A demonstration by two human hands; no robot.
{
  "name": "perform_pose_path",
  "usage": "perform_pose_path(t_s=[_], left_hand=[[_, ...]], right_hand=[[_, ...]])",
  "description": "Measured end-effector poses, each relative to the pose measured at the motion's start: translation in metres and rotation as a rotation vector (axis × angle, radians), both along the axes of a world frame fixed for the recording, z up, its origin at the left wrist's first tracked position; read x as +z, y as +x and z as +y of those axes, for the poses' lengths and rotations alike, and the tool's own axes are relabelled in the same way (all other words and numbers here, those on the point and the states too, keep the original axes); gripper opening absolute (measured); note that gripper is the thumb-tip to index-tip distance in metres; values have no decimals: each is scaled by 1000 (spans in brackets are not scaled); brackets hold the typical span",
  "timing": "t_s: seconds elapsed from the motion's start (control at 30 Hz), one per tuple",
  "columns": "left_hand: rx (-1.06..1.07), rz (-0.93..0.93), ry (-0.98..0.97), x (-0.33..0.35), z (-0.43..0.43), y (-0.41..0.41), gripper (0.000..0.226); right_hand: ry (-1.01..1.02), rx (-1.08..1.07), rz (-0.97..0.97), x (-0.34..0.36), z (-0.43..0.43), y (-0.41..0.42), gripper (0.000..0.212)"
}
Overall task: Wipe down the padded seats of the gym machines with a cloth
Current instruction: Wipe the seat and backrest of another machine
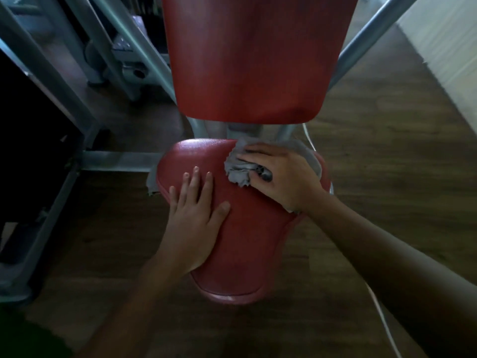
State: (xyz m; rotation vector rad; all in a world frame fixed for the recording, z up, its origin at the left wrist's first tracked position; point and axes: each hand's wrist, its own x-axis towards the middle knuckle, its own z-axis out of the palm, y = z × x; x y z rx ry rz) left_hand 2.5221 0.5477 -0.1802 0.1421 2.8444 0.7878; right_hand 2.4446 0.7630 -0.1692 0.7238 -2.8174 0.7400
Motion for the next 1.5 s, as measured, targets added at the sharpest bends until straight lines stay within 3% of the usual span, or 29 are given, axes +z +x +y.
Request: perform_pose_path(t_s=[0.2,0.33,0.47,0.73,0.87,1.0,1.2,1.5], left_hand=[[4,83,-33,-6,11,-4,97],[-37,60,-74,-8,-4,-7,69],[-97,12,24,-2,-24,-9,63],[-68,172,155,-16,-26,-3,58],[-115,177,108,-8,-26,13,62],[-113,85,281,2,-30,22,53],[-100,26,601,-8,-43,27,47],[11,93,817,-9,-45,16,22]], right_hand=[[88,3,-21,2,8,-9,46],[128,-50,57,1,5,1,37],[152,-68,73,3,-2,9,36],[147,-109,80,10,-10,55,36],[140,-150,145,6,-15,96,48],[92,-164,90,7,-18,118,62],[81,-170,115,10,-26,132,38],[93,-114,32,16,-41,140,38]])
